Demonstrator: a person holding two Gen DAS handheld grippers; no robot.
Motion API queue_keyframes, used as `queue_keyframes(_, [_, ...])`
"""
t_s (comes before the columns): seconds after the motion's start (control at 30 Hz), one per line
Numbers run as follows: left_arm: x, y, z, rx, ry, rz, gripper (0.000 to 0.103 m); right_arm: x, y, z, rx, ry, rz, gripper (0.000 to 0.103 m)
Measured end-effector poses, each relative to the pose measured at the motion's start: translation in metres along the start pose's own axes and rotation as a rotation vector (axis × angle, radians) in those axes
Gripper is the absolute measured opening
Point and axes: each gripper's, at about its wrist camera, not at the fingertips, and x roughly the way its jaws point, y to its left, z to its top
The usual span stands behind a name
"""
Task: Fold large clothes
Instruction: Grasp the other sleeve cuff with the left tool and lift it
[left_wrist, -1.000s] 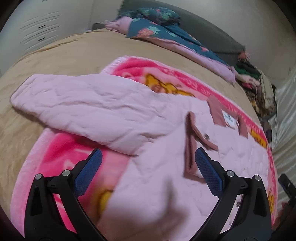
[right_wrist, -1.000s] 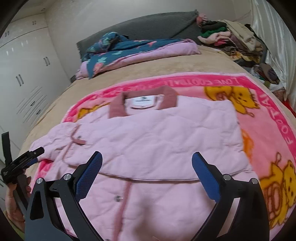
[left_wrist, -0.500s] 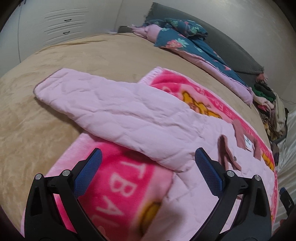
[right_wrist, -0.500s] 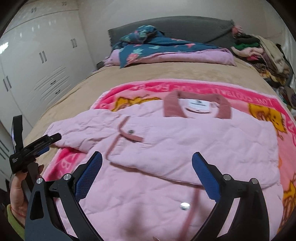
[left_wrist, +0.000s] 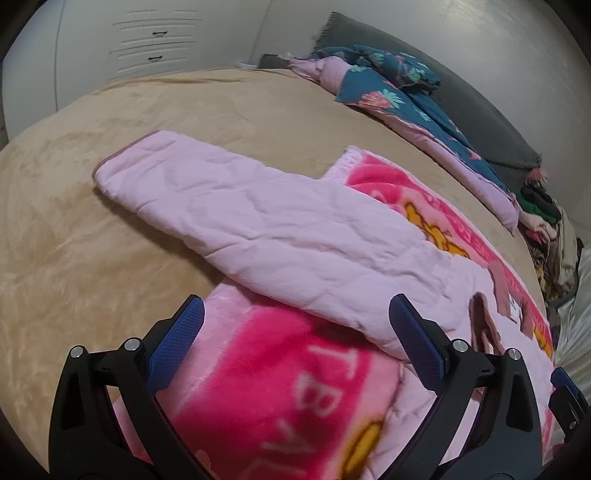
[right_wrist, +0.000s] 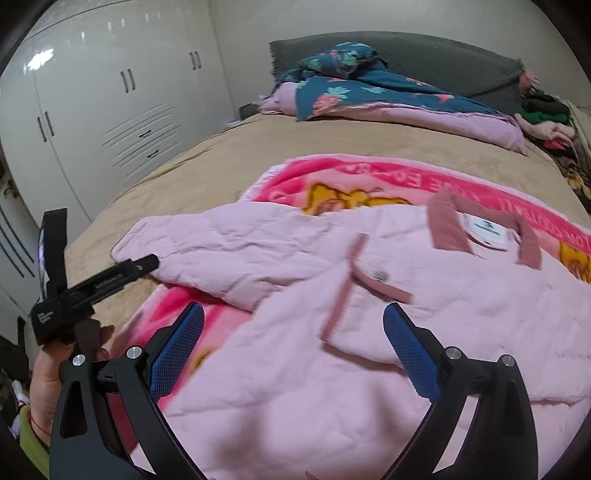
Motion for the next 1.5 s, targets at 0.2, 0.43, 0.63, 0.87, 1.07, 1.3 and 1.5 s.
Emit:
queue_keyframes(0.2, [0.014, 0.022, 0.005, -0.065, 0.019, -0.020, 0.094, 0.019, 0.030, 0.010, -0.041, 0.005, 0.025, 0.097])
queue_keyframes(0.43, [0.031, 0.048, 0.017, -0.081, -0.006, 0.069, 0.094, 0.041, 0.052, 0.011, -0.068, 0.022, 0.058, 0.097])
queue_keyframes(0.63, [0.056, 0.079, 0.026, -0.142, 0.012, 0.094, 0.094, 0.055, 0.057, 0.007, -0.072, 0.043, 0.070, 0.097])
queue_keyframes(0.87, [0.083, 0.119, 0.037, -0.320, 0.011, 0.045, 0.094, 0.051, 0.039, 0.005, -0.044, 0.035, 0.064, 0.097])
queue_keyframes(1.07, [0.090, 0.135, 0.055, -0.410, -0.023, 0.069, 0.093, 0.043, 0.014, 0.002, -0.007, 0.035, 0.037, 0.097])
queue_keyframes(1.3, [0.060, 0.140, 0.073, -0.412, -0.118, 0.070, 0.019, 0.021, -0.007, -0.002, 0.012, 0.011, 0.009, 0.097])
queue_keyframes(1.5, [-0.010, 0.105, 0.087, -0.310, -0.251, 0.065, 0.013, -0.013, -0.028, -0.008, 0.040, -0.014, 0.010, 0.097])
